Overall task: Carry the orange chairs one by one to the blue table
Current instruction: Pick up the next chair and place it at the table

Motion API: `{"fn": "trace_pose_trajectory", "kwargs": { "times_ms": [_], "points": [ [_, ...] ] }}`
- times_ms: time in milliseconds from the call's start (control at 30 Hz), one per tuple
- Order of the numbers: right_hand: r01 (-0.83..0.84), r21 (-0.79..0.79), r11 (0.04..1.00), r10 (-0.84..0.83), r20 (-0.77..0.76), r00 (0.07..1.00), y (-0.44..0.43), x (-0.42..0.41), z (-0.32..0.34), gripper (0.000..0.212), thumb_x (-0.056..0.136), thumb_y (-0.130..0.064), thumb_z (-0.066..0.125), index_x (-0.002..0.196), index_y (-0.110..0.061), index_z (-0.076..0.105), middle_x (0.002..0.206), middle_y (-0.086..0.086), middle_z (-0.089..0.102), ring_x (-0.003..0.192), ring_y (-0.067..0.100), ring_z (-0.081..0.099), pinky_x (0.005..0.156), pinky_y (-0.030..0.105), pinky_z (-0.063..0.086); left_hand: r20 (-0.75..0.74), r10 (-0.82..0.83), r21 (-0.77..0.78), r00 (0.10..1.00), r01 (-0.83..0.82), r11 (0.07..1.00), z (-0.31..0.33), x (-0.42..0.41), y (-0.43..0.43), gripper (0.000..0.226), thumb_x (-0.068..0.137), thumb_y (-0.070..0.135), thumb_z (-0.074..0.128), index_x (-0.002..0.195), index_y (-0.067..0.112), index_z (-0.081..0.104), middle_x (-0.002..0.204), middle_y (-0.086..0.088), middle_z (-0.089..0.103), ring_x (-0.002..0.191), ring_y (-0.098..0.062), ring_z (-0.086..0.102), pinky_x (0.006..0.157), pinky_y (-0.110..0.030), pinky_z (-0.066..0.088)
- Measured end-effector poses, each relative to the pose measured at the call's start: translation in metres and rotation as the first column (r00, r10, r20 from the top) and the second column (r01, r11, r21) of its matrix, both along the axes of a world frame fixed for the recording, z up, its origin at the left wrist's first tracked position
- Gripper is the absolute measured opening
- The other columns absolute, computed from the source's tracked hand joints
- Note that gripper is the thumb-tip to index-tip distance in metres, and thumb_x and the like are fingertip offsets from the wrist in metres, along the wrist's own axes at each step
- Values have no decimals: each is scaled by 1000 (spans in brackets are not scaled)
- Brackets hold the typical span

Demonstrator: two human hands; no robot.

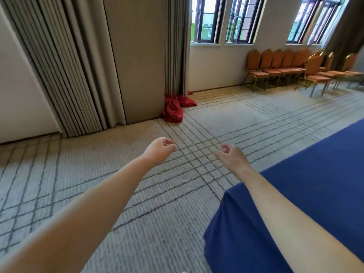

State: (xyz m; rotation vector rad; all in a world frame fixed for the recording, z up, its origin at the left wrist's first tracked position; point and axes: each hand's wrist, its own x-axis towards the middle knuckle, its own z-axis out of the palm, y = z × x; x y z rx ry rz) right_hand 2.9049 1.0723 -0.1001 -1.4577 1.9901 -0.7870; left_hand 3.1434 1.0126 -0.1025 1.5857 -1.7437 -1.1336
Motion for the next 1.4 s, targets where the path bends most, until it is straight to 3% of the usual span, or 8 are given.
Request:
{"fn": "trace_pose_trajectory", "kwargs": {
  "times_ms": [200, 333, 467, 600, 767, 933, 1133, 1400],
  "points": [
    [58, -6, 998, -57, 55, 997, -140, -18, -7, 57, 92, -33, 59, 143, -11, 45, 137, 9, 55, 121, 25, 53, 100, 37, 42, 59, -71, -23, 996, 73, 997, -1, -26, -140, 29, 94, 29, 57, 119, 14, 58, 111, -4, 62, 100, -20, 61, 79, -32, 50],
    [90, -25, 996, -86, 120, 989, -243, -45, 8, 58, 90, -31, 62, 141, -10, 45, 140, 11, 53, 122, 26, 54, 96, 34, 42, 91, -131, -53, 987, 136, 989, 23, -57, -248, 10, 95, 23, 55, 100, 17, 61, 95, -10, 60, 83, -23, 57, 59, -25, 42],
    [121, -20, 993, -118, 101, 988, -326, -85, 15, 57, 92, -33, 61, 142, -12, 44, 141, 10, 51, 111, 23, 58, 92, 34, 44, 94, -174, -76, 980, 181, 981, 34, -99, -345, 7, 94, 19, 54, 89, 16, 58, 88, -10, 58, 78, -21, 55, 52, -24, 37],
    [171, -2, 985, -170, 82, 982, -387, -127, 15, 58, 93, -36, 61, 143, -14, 43, 142, 9, 50, 122, 24, 53, 95, 35, 42, 85, -201, -53, 976, 206, 977, 25, -142, -423, 13, 92, 25, 57, 101, 16, 62, 91, -4, 64, 80, -20, 60, 56, -25, 41],
    [257, 6, 966, -257, 65, 964, -466, -184, 15, 59, 93, -36, 60, 145, -14, 41, 143, 9, 48, 125, 25, 51, 95, 36, 41, 47, -254, -25, 966, 255, 967, 15, -203, -523, 23, 90, 31, 60, 109, 18, 61, 103, -4, 67, 92, -21, 65, 75, -32, 48],
    [351, -29, 936, -349, 59, 935, -559, -245, 16, 59, 94, -36, 59, 145, -15, 41, 143, 9, 48, 119, 24, 51, 92, 35, 41, 31, -388, -5, 921, 388, 922, 21, -286, -637, 25, 96, 28, 54, 116, 14, 59, 105, -9, 64, 88, -20, 58, 65, -27, 45],
    [509, -37, 860, -507, 55, 860, -654, -328, 24, 62, 92, -38, 59, 147, -17, 38, 148, 8, 43, 127, 25, 48, 90, 34, 41, 3, -544, -29, 839, 544, 839, 38, -387, -767, 32, 98, 26, 52, 125, 9, 56, 114, -12, 63, 101, -26, 60, 80, -33, 49],
    [667, -5, 745, -666, 35, 745, -729, -454, 20, 64, 93, -39, 59, 148, -17, 36, 149, 8, 41, 131, 24, 45, 100, 39, 42, -44, -632, -12, 774, 632, 775, 25, -547, -869, 27, 97, 20, 54, 119, 3, 59, 105, -15, 62, 90, -22, 56, 77, -32, 44]
  ]
}}
